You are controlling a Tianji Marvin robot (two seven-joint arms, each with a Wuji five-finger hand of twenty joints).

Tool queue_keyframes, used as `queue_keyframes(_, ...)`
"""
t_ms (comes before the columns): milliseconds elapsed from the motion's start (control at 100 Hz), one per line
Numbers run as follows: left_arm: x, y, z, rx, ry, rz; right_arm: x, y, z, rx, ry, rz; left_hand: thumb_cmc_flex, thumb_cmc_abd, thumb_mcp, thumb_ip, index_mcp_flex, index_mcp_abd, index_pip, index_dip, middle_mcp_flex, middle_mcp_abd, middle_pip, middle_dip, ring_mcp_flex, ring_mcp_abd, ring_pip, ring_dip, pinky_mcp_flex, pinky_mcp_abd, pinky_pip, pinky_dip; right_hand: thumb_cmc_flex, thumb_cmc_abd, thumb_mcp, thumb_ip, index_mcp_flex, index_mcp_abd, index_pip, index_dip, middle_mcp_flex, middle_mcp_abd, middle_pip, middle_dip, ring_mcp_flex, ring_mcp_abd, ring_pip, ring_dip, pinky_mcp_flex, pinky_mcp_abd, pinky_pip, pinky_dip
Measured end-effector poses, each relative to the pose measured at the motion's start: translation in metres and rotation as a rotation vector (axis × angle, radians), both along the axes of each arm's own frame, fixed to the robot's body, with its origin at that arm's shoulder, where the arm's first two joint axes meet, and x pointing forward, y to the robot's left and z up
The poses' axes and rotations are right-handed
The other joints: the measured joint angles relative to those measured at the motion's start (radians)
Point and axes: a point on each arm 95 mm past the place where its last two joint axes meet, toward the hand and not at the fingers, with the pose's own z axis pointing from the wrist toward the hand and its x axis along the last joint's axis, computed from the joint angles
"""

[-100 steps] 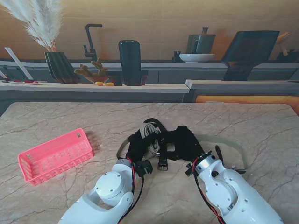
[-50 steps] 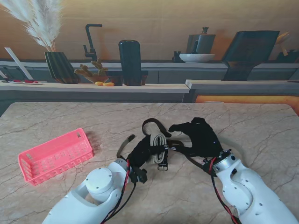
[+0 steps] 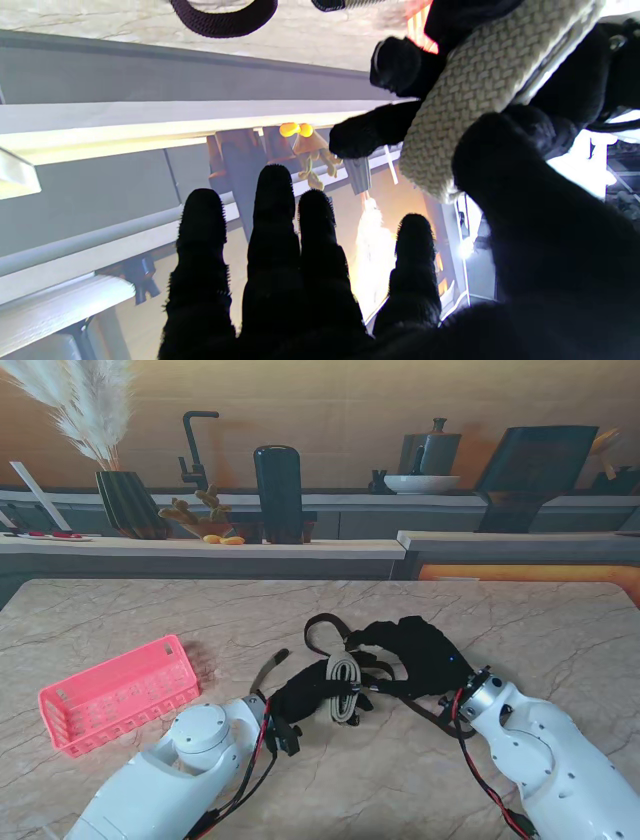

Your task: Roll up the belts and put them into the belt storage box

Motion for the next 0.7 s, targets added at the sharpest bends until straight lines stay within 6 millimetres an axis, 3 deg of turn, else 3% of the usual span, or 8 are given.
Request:
queue_keyframes(140, -0.001, 0.001, 0.000, -0.004, 0.000, -0.032, 0.005, 0.006, -0.002, -0.044, 0.010, 0.046, 0.004, 0.000, 0.000, 0.000, 0.000, 0.000, -0.011, -0.012, -0.010, 0.014, -0.012, -0.034, -0.013, 0.000, -0.070, -0.093, -0.015, -0.011, -0.062, -0.069, 0.000, -0.013, 0.001, 0.000, -0.023, 0.000, 0.001, -0.030, -0.030, 0.000, -0.026, -0.014, -0.082, 0.000, -0.086, -0.076, -0.031, -0.012, -0.031, 0.000)
queue_keyframes(340, -0.003, -0.002, -0.002, -0.004, 0.013, -0.094, 0.012, 0.013, -0.003, -0.094, 0.021, 0.120, 0.014, 0.000, 0.000, 0.000, 0.000, 0.003, -0.012, -0.024, -0.010, 0.036, -0.012, -0.044, -0.013, 0.000, -0.092, -0.143, -0.015, -0.026, -0.087, -0.089, -0.001, -0.027, 0.046, -0.001, -0.036, -0.024, 0.020, -0.036, -0.067, -0.008, -0.051, -0.048, -0.140, -0.001, -0.134, -0.164, -0.052, -0.024, -0.076, -0.022)
queue_keyframes(440, -0.003, -0.003, -0.003, -0.008, 0.022, -0.122, 0.016, 0.017, -0.004, -0.111, 0.033, 0.174, 0.017, 0.000, 0.000, 0.000, 0.000, 0.003, -0.012, -0.024, -0.010, 0.037, -0.012, -0.052, -0.013, 0.000, -0.092, -0.147, -0.015, -0.031, -0.088, -0.095, -0.009, -0.036, 0.059, -0.001, -0.035, -0.053, 0.046, -0.036, -0.066, -0.026, -0.051, -0.050, -0.140, -0.001, -0.134, -0.169, -0.052, -0.026, -0.077, -0.024)
queue_keyframes(490, -0.003, -0.003, -0.003, -0.007, 0.022, -0.127, 0.018, 0.019, -0.003, -0.114, 0.044, 0.191, 0.024, 0.000, 0.000, 0.018, 0.000, 0.003, -0.012, -0.024, -0.010, 0.037, -0.012, -0.061, -0.013, 0.000, -0.092, -0.154, -0.014, -0.032, -0.089, -0.095, -0.004, -0.038, 0.069, -0.002, -0.031, -0.073, 0.076, -0.032, -0.051, -0.036, -0.051, -0.050, -0.140, -0.001, -0.134, -0.169, -0.049, -0.026, -0.077, -0.024)
queue_keyframes(700, -0.003, -0.001, -0.003, -0.009, 0.025, -0.135, 0.023, 0.023, -0.006, -0.112, 0.083, 0.233, 0.032, 0.000, 0.000, 0.018, -0.004, 0.005, -0.012, -0.024, -0.010, 0.038, -0.012, -0.061, -0.013, 0.001, -0.074, -0.155, -0.002, -0.034, -0.089, -0.097, 0.006, -0.038, 0.080, -0.003, 0.094, -0.106, 0.146, 0.003, 0.075, -0.074, -0.049, -0.051, -0.118, -0.006, -0.109, -0.169, -0.034, -0.027, -0.077, -0.024)
